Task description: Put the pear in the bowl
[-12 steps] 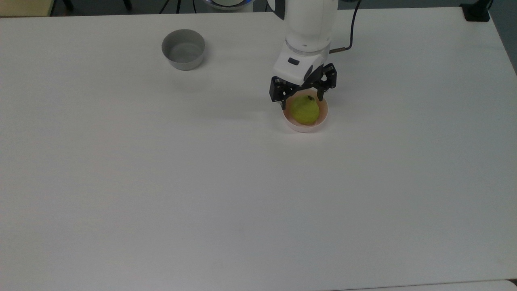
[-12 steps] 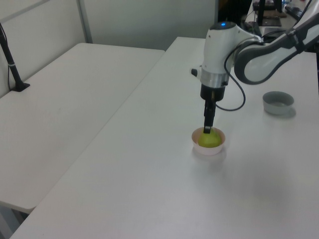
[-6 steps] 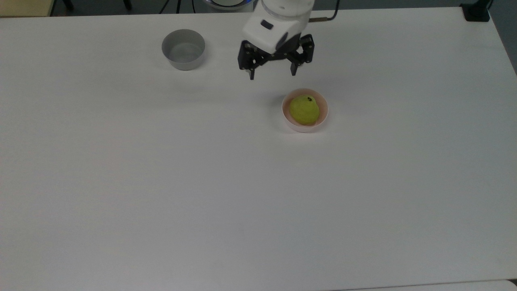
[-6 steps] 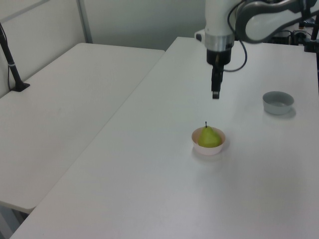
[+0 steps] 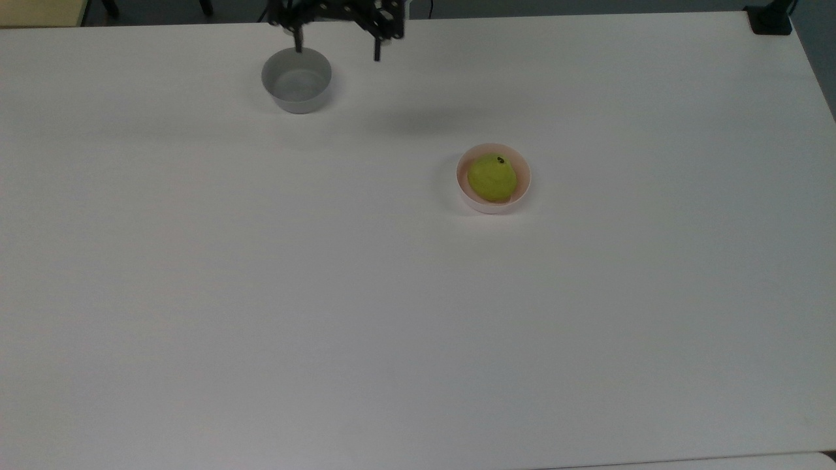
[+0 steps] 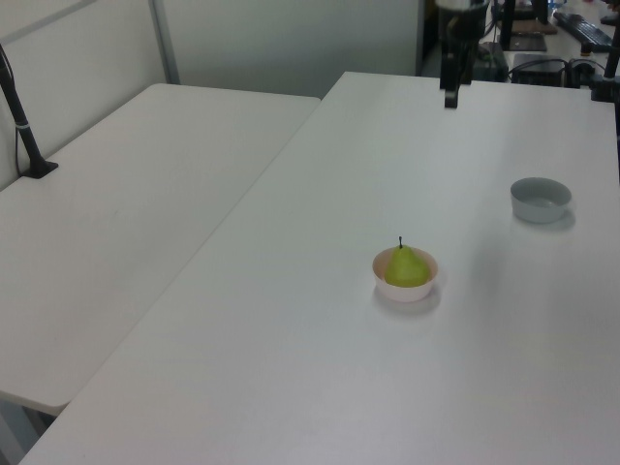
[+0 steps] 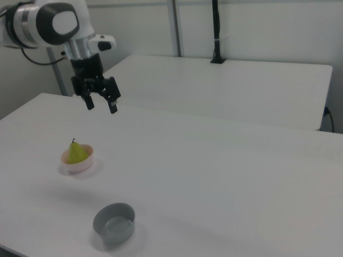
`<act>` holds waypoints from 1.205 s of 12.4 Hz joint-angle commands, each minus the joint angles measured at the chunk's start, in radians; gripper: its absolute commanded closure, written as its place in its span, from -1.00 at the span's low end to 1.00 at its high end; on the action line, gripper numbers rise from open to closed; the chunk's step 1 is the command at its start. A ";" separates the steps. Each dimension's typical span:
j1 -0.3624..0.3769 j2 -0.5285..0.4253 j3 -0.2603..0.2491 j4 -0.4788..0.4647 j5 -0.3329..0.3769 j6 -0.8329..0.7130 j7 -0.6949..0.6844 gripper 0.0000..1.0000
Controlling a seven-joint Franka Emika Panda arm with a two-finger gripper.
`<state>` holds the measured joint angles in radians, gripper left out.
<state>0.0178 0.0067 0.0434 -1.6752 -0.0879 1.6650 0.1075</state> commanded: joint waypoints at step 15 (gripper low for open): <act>-0.050 -0.027 -0.103 0.060 0.140 0.019 -0.275 -1.00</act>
